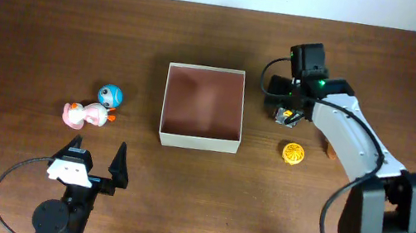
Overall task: Pack container
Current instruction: 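Move the right gripper to the red-and-grey toy truck and grasp it, then lift the truck with the right gripper and carry it over the box, then lower the truck into the box with the right gripper, then adjust the truck inside the box and open the right gripper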
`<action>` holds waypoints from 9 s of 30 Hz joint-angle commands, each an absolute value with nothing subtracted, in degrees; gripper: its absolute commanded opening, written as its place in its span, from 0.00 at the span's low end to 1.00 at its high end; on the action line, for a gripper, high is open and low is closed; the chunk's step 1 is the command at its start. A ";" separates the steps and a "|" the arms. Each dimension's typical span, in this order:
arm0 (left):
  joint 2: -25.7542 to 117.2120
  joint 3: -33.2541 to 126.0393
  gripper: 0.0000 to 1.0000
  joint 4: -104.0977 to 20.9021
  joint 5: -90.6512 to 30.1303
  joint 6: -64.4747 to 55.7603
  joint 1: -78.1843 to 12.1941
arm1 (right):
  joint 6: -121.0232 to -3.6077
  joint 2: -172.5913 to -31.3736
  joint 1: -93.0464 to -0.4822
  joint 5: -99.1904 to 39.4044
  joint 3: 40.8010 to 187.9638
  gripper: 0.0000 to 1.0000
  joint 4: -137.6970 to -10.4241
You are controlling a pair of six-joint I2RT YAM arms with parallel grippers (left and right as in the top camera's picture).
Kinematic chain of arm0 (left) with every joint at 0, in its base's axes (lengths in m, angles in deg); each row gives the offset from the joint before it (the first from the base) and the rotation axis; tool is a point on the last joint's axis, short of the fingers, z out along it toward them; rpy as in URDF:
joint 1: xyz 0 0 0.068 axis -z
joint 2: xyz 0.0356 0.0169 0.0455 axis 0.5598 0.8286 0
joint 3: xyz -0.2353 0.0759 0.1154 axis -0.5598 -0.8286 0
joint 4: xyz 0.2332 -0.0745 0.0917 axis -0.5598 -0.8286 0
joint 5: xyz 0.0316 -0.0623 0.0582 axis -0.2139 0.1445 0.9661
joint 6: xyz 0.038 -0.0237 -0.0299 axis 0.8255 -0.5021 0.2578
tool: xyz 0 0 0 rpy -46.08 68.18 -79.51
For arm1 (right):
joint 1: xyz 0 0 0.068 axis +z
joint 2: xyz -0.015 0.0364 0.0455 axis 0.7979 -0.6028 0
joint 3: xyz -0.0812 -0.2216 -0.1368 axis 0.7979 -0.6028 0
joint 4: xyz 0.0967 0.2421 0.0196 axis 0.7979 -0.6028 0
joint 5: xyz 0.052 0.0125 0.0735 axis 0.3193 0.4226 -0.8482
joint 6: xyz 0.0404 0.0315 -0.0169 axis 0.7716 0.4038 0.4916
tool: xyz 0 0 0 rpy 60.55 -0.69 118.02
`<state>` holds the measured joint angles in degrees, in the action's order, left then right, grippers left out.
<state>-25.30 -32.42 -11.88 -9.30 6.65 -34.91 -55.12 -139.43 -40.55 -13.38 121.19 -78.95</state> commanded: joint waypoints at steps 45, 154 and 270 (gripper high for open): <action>-25.62 -32.82 0.99 -11.75 -9.04 7.54 -34.69 | -58.88 -149.34 -46.21 -23.17 122.07 0.45 -74.92; -25.62 -32.82 1.00 -11.75 -9.04 7.54 -34.69 | -56.09 -157.62 -15.37 -20.61 160.14 0.82 -89.72; -25.62 -32.82 1.00 -11.75 -9.04 7.54 -34.69 | -54.03 -159.96 -14.38 -22.21 142.06 0.40 -87.64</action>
